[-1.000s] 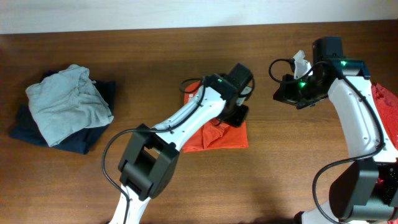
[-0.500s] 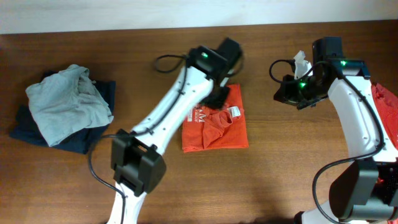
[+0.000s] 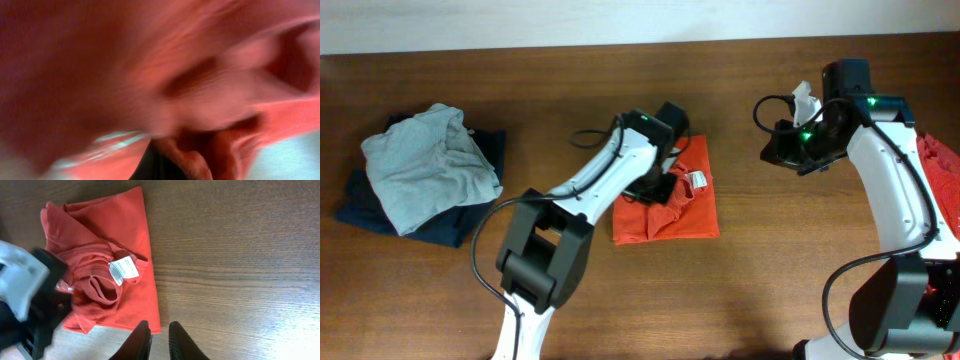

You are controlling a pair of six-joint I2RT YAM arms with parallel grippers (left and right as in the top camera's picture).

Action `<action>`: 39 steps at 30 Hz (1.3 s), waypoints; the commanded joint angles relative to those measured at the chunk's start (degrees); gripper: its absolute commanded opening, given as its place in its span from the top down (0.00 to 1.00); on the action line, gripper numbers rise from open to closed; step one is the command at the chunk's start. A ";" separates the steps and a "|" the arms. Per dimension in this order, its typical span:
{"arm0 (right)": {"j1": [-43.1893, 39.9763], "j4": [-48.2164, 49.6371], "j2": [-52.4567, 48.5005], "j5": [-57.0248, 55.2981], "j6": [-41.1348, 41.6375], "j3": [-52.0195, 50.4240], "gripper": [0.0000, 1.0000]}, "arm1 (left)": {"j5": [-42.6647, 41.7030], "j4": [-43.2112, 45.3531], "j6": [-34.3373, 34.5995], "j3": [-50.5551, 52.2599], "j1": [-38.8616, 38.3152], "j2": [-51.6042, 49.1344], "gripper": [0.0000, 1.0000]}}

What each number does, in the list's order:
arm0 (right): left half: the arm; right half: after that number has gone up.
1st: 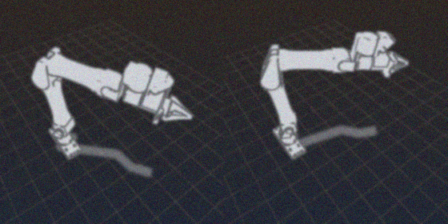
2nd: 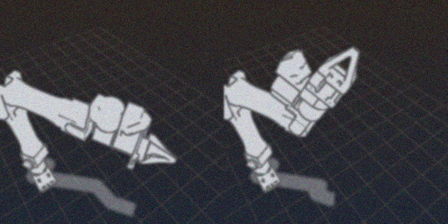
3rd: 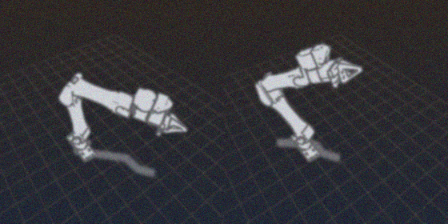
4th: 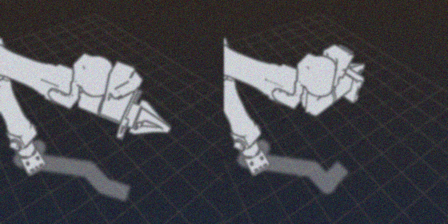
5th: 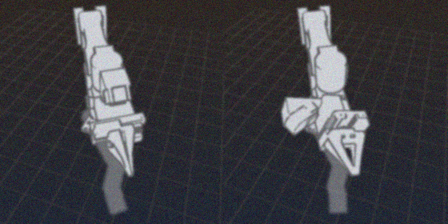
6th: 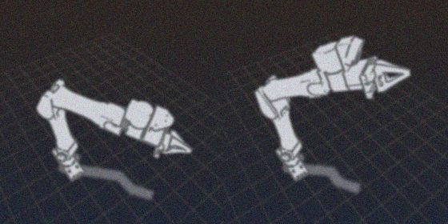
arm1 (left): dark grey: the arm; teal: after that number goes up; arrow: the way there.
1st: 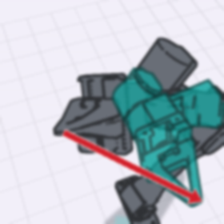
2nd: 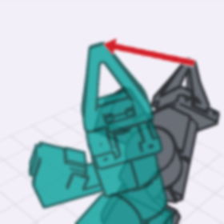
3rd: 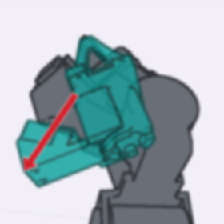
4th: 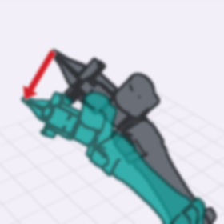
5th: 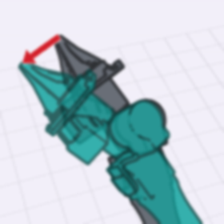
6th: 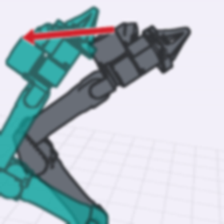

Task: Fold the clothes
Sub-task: 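Lift the left part and fold it rightward over the shirt with the left gripper, then release the fold and smooth the printed bundle with the left gripper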

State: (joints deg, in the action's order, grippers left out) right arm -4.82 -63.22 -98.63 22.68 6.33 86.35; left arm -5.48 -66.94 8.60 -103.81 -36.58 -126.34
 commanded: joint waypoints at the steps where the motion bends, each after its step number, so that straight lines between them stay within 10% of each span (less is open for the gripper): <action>1: -0.09 -0.02 -0.20 -0.96 0.35 0.13 0.81 | -10.82 1.38 -2.64 0.00 -4.72 -0.07 1.00; 20: -0.09 -0.02 -0.20 -2.86 0.39 0.13 0.80 | 10.88 -12.83 -5.27 -12.85 2.75 4.33 1.00; 39: -0.09 -0.07 -0.20 -2.84 0.39 0.13 0.80 | -4.44 20.96 -10.38 0.39 6.93 3.45 1.00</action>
State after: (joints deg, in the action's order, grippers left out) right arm -4.82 -63.22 -98.63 20.75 6.28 86.35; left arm -5.15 -48.73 -0.49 -103.59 -28.12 -123.33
